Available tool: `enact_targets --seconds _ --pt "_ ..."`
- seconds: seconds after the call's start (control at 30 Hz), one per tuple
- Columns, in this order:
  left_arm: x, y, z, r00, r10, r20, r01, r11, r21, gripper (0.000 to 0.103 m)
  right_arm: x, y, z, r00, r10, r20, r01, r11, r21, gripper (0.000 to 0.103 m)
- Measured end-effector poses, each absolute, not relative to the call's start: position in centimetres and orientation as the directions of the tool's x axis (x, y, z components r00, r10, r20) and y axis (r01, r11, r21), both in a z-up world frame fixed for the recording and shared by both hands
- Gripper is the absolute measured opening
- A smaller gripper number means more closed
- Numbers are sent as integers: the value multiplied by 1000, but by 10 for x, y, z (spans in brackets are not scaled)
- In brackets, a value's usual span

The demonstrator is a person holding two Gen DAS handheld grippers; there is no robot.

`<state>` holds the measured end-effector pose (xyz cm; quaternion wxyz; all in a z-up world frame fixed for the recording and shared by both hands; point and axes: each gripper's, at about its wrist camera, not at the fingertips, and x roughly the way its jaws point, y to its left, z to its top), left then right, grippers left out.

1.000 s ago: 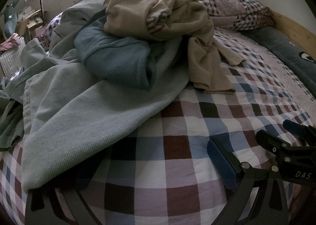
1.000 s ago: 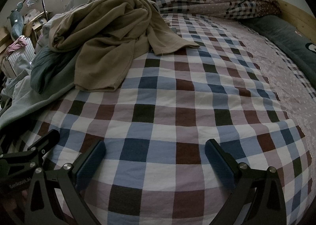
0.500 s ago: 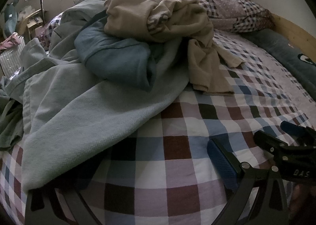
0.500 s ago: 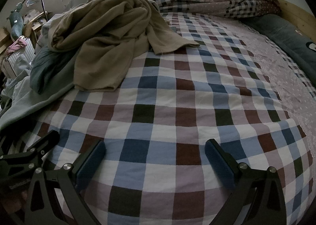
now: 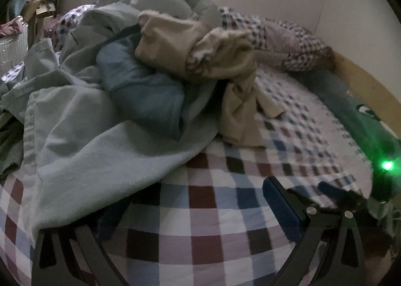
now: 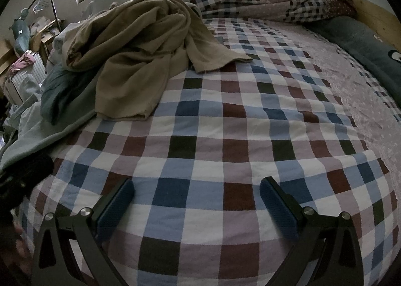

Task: Fold clothes
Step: 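Move both tools forward toward the clothes pile on the bed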

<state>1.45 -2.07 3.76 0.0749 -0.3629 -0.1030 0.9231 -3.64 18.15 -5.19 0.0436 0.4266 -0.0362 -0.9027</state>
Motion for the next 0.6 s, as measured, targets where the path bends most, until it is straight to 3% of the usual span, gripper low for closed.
enact_targets --seconds 0.2,0.6 --pt "24 -29 58 -770 258 -584 -84 -947 -309 103 -34 180 -50 -636 -106 -765 45 -994 100 103" --pt "61 -32 100 -885 248 -393 -164 -958 -235 103 -20 170 -36 -661 -148 -735 73 -988 133 103"
